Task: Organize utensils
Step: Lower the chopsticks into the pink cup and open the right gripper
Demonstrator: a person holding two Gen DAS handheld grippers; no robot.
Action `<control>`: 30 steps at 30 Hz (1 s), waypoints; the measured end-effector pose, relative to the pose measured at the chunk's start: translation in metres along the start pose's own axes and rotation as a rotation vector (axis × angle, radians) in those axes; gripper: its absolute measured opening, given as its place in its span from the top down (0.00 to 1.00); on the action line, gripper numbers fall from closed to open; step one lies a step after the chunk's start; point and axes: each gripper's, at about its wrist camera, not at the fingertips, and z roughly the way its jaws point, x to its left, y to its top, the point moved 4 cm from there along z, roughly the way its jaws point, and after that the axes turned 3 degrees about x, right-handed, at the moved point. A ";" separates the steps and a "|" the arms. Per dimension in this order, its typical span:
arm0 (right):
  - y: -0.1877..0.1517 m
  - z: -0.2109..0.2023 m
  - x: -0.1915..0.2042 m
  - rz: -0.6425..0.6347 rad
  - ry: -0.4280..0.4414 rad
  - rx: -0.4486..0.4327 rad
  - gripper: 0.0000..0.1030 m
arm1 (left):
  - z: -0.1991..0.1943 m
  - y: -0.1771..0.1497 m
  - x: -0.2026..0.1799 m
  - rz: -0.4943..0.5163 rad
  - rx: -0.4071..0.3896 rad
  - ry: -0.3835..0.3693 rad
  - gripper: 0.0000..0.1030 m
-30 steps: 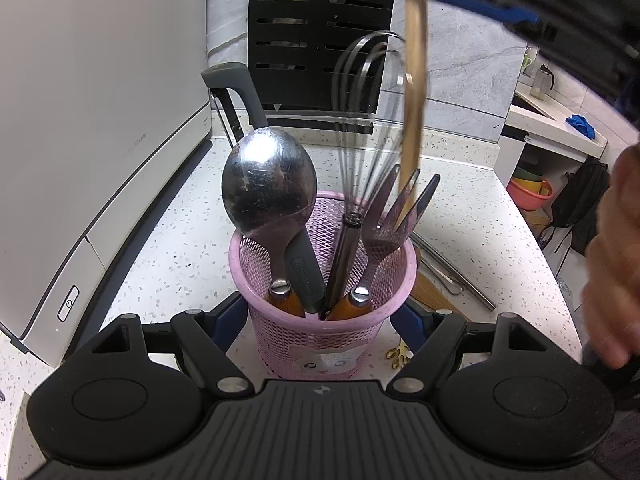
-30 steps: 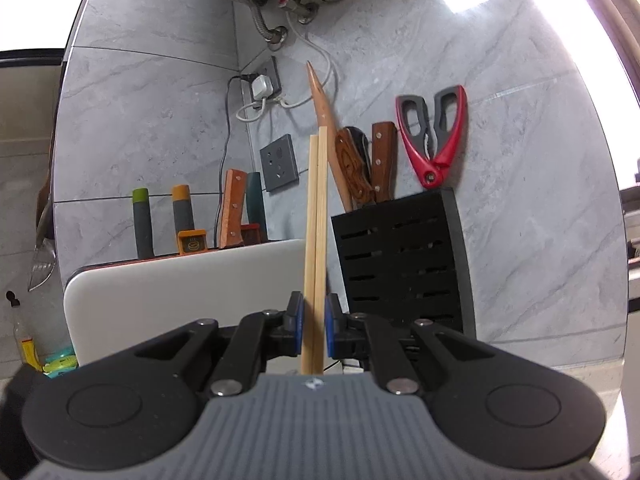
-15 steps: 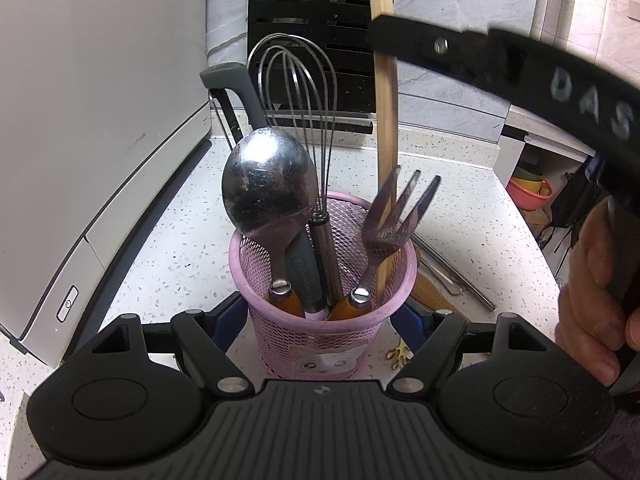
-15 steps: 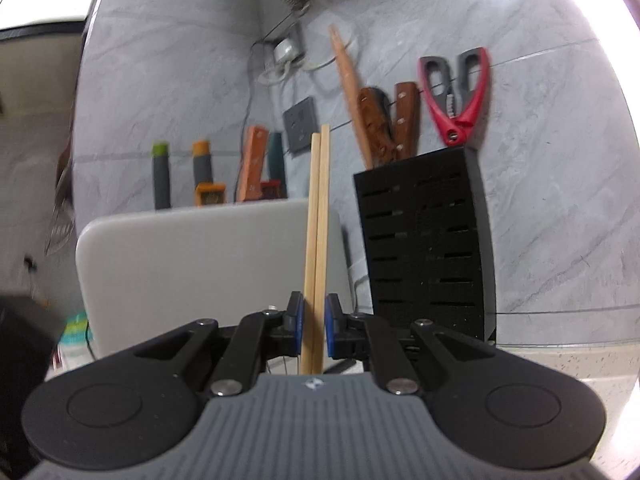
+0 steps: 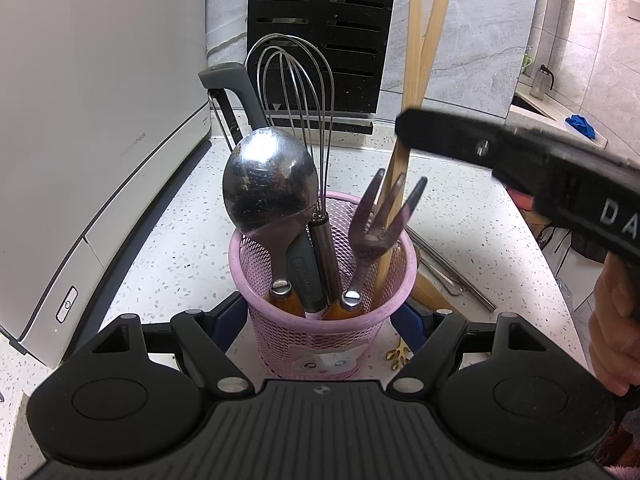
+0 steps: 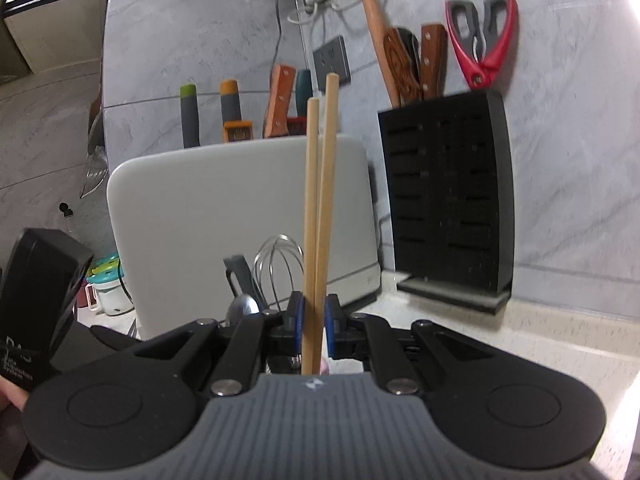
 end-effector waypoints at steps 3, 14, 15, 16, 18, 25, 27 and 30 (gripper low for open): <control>-0.004 0.004 0.000 0.002 0.009 0.036 0.92 | 0.000 0.000 0.001 0.000 0.000 -0.001 0.12; -0.001 0.014 -0.004 0.044 0.038 0.144 0.88 | 0.001 0.001 0.000 0.001 0.000 -0.001 0.12; 0.000 0.014 -0.003 0.035 0.038 0.148 0.87 | 0.001 0.001 0.001 0.001 0.000 -0.001 0.12; 0.001 0.014 -0.002 0.031 0.039 0.150 0.83 | 0.001 0.001 0.001 0.001 0.000 -0.001 0.12; 0.004 0.014 -0.003 0.039 0.044 0.161 0.71 | 0.002 0.001 0.001 0.001 -0.001 -0.001 0.12; 0.022 0.013 -0.018 0.081 0.021 0.198 0.70 | 0.002 0.001 0.001 0.001 -0.001 -0.001 0.12; 0.026 0.012 -0.023 0.083 -0.001 0.219 0.70 | 0.003 0.002 0.000 0.001 -0.001 -0.002 0.12; 0.029 0.015 -0.030 0.076 -0.037 0.268 0.70 | 0.004 0.002 0.000 0.002 -0.002 -0.004 0.12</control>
